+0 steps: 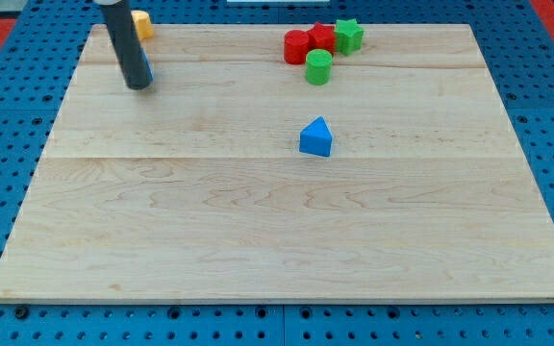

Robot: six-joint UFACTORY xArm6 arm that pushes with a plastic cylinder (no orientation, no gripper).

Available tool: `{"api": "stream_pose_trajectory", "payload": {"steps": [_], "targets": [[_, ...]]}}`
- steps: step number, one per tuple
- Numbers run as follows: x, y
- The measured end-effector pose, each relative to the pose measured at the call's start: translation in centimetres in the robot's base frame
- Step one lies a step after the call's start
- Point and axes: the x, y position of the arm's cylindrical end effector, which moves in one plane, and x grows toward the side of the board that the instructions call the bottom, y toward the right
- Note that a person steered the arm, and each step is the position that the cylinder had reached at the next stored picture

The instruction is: Adjust the blue triangle diagonally bottom left to the green circle

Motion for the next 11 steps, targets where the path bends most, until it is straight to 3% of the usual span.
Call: {"api": "stream_pose_trajectory", "payload": {"steps": [1, 2, 3, 4, 5, 6, 7, 8, 9, 10, 11], "targets": [[5.9, 12.0], [6.2, 23.3], [2.0, 25.5], [8.7, 32.9], [12.5, 29.2], [11.9, 18.4], [13.4, 14.8], [14.8, 17.4], [15.0, 25.1], [11.2, 29.7], [3.5, 20.1]]}}
